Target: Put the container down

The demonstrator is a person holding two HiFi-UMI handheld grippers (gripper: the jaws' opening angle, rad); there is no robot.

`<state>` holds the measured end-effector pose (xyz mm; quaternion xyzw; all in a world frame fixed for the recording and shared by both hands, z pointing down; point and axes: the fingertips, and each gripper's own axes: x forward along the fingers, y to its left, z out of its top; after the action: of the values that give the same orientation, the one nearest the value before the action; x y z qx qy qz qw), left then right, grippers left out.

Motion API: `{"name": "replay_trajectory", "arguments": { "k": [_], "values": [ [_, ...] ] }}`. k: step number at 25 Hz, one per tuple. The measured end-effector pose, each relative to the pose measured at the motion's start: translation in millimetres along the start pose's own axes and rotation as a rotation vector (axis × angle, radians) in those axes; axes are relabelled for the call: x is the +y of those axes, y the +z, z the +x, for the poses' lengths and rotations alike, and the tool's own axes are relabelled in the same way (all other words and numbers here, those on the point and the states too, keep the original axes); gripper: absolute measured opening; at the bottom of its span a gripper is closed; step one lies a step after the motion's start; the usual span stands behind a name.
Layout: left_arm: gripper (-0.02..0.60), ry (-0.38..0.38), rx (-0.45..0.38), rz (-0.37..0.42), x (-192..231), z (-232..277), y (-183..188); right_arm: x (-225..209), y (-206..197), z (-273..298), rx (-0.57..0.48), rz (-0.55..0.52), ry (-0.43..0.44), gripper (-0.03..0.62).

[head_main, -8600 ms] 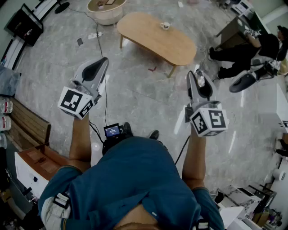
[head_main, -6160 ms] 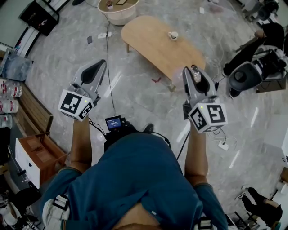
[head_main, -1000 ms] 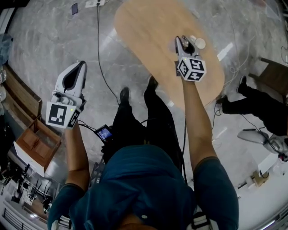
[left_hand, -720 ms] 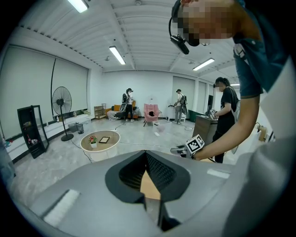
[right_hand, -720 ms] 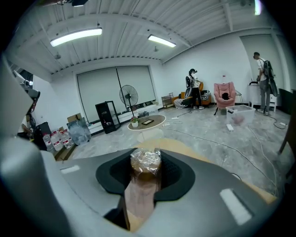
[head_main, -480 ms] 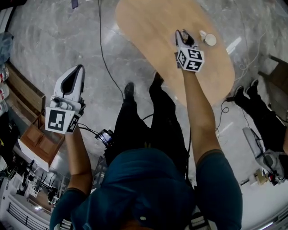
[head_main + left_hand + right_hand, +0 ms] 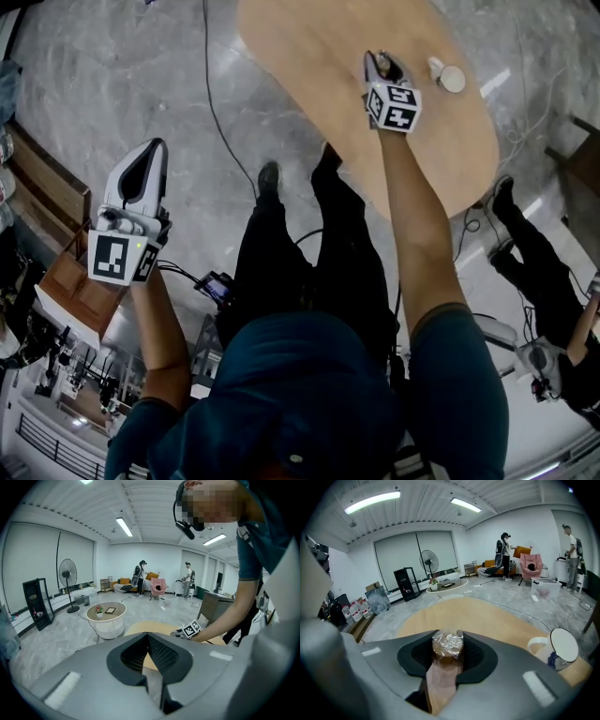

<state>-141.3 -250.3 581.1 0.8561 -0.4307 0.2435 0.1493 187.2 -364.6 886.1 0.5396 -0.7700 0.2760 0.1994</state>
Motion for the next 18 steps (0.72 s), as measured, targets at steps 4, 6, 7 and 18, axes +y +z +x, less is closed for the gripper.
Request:
{"name": "replay_trajectory", "arguments": {
  "k": [4, 6, 7, 18],
  "values": [
    [-0.003, 0.011, 0.005, -0.005, -3, 4, -8, -7, -14, 12, 0.020, -0.014, 0.000, 0.118],
    [-0.003, 0.013, 0.006, -0.006, -4, 5, -9, -7, -20, 16, 0.032, -0.023, 0.003, 0.118],
    [-0.003, 0.014, 0.005, -0.006, -5, 5, -10, -8, -22, 17, 0.037, -0.027, 0.004, 0.118],
    [-0.004, 0.025, 0.003, -0.017, 5, 1, -8, -2, -34, 26, 0.080, -0.078, 0.015, 0.121]
  ]
}}
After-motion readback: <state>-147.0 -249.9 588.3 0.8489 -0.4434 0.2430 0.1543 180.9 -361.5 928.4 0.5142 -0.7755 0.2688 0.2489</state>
